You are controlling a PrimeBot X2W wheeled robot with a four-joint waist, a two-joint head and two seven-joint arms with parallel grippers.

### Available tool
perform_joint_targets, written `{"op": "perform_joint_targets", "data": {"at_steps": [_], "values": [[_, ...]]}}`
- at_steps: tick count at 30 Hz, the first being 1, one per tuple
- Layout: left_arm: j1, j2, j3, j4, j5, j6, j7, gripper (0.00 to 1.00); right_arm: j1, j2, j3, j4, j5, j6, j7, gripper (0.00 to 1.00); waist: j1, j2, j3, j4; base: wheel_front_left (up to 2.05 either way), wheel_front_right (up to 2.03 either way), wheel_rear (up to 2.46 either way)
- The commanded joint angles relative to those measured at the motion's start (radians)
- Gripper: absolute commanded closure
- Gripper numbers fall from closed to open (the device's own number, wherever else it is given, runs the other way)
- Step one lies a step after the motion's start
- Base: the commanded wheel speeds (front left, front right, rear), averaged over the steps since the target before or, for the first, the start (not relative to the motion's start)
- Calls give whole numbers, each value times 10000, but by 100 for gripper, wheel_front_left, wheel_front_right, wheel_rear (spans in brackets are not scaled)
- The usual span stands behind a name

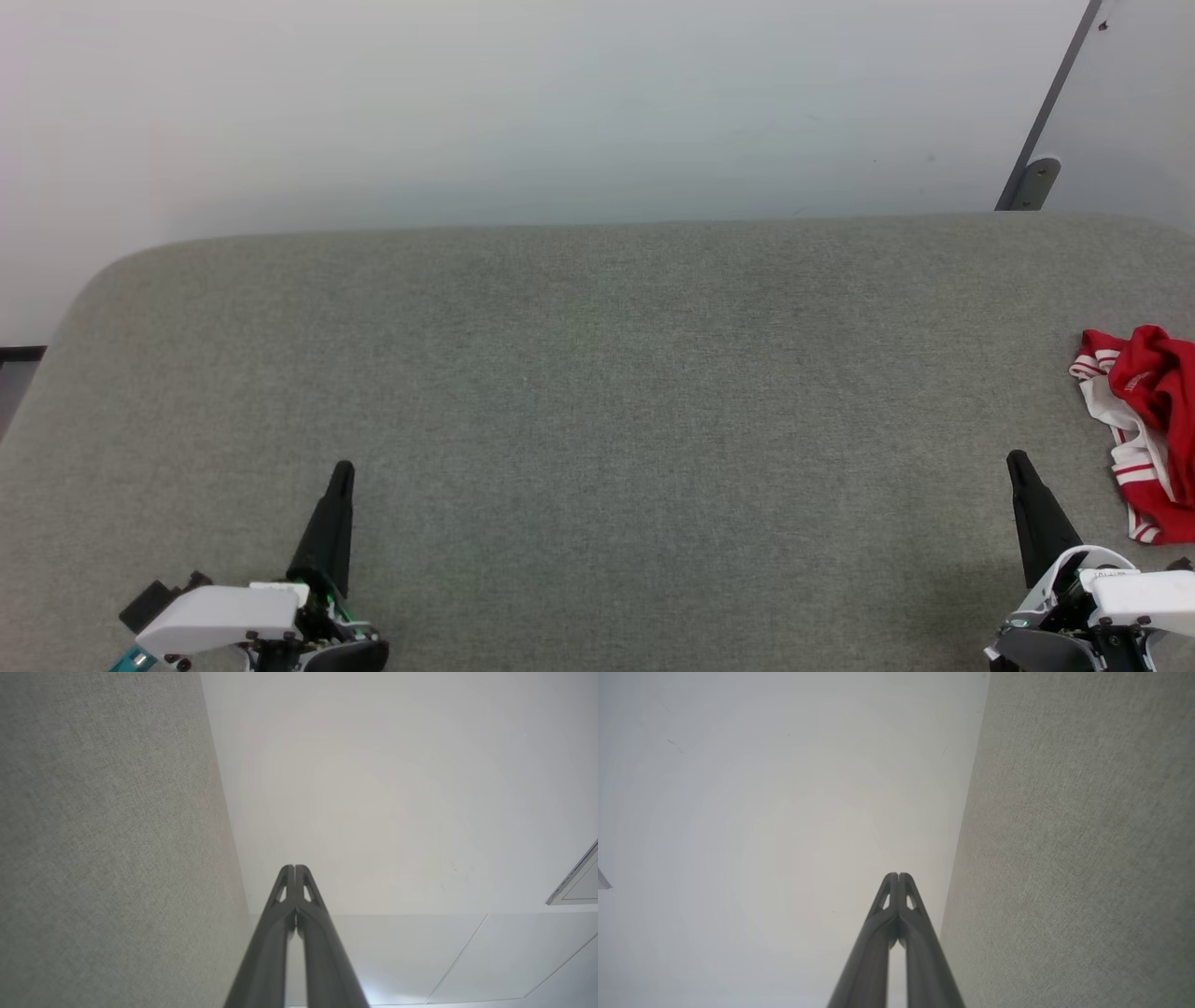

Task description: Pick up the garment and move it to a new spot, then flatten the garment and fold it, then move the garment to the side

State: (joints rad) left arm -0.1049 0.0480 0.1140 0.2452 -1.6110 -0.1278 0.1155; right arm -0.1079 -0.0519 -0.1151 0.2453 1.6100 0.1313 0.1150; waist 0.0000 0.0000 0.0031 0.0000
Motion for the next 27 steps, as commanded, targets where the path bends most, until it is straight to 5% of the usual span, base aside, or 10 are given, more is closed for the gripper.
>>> {"op": "perform_joint_targets", "data": {"at_steps": [1, 27], "values": [[-107, 5, 16, 13, -27, -53, 17, 100, -26, 35, 8, -20, 53, -10, 25, 100, 0, 0, 0, 0, 0, 0, 0], [-106, 5, 12, 11, -31, -53, 13, 100, -26, 35, 9, -20, 54, -10, 22, 100, 0, 0, 0, 0, 0, 0, 0]]}}
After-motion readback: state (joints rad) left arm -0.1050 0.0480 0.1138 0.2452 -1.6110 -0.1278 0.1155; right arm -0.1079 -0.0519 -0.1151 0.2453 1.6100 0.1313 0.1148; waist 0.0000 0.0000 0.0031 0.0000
